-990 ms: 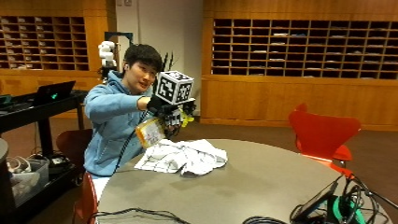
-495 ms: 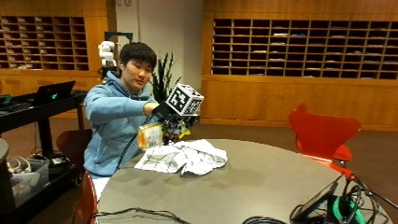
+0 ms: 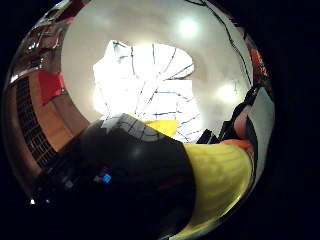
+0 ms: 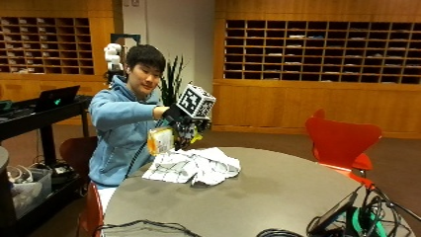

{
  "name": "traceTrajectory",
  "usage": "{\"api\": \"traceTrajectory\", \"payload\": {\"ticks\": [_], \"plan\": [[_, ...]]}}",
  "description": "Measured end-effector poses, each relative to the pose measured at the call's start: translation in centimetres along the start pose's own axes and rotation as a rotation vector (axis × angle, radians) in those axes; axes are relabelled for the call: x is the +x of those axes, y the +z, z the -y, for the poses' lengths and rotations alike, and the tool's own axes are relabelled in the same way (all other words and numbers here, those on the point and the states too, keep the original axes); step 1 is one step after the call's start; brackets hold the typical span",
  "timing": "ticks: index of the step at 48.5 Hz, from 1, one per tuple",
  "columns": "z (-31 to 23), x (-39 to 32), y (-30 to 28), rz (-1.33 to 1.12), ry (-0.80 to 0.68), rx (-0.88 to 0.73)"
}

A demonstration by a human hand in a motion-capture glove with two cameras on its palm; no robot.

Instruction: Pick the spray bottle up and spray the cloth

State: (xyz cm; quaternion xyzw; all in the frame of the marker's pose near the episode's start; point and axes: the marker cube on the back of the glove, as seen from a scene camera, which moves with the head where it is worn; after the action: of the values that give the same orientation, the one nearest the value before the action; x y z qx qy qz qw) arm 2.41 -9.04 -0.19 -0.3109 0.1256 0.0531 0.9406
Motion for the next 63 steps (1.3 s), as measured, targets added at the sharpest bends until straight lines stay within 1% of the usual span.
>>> {"api": "traceTrajectory", "payload": {"ticks": [3,6,15,21,25,30,37,42,48,52,63], "plan": [[0.3,-0.7,0.3,0.07,-0.037,0.021],[0.2,-1.6,-0.4,0.203,-0.101,0.073],[-1.2,-3.2,-5.2,0.579,-0.307,0.306],[-2.6,-6.3,-8.0,0.906,-0.465,0.432],[-2.3,-8.0,-8.9,1.08,-0.505,0.516],[-2.1,-12.0,-8.9,1.31,-0.549,0.59],[-1.3,-17.9,-8.1,1.49,-0.599,0.592],[-0.5,-21.6,-7.3,1.545,-0.607,0.611],[1.1,-25.6,-6.0,1.611,-0.572,0.639],[2.3,-27.5,-5.0,1.632,-0.52,0.662],[5.3,-31.4,-1.6,1.592,-0.349,0.724]]}}
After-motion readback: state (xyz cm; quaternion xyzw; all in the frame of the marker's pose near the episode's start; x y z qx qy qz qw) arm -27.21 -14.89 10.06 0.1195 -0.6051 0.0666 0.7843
